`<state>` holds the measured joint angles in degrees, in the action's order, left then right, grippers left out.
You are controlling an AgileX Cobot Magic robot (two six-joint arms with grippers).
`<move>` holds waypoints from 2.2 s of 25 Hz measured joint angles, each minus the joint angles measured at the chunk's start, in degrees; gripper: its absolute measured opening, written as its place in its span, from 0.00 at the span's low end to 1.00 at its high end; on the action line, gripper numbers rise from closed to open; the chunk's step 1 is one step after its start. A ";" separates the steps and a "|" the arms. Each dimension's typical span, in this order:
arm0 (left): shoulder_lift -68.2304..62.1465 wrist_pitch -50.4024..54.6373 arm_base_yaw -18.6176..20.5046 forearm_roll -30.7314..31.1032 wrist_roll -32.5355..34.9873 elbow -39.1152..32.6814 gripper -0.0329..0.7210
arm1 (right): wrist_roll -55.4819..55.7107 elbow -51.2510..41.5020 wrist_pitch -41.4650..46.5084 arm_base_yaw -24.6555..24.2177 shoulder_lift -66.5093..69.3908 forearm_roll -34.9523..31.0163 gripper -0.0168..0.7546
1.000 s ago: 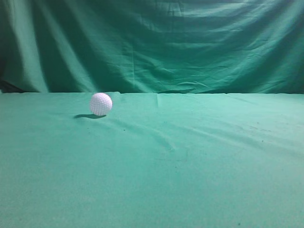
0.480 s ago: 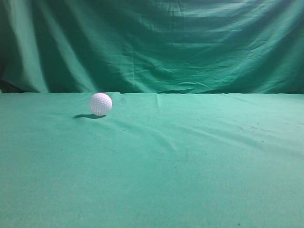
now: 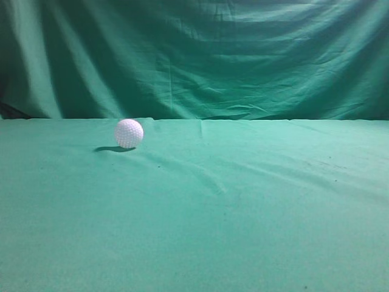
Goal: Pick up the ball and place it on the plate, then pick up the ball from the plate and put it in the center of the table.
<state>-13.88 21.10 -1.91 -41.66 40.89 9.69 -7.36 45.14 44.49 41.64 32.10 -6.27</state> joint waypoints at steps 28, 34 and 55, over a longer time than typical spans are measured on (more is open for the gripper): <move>0.00 0.00 0.00 -0.68 0.25 0.00 0.11 | 5.92 -25.71 -17.77 -1.53 -14.74 7.71 0.08; 0.00 0.00 0.00 -0.68 0.25 0.00 0.11 | 6.26 -34.44 -24.35 -15.10 -22.14 8.76 0.08; 0.00 -0.03 0.00 -0.68 0.25 0.00 0.11 | 2.68 -46.77 -22.50 -34.24 -32.58 2.14 0.08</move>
<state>-13.88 21.07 -1.91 -42.34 41.14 9.69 -4.68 -1.64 21.99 7.40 -0.49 -4.13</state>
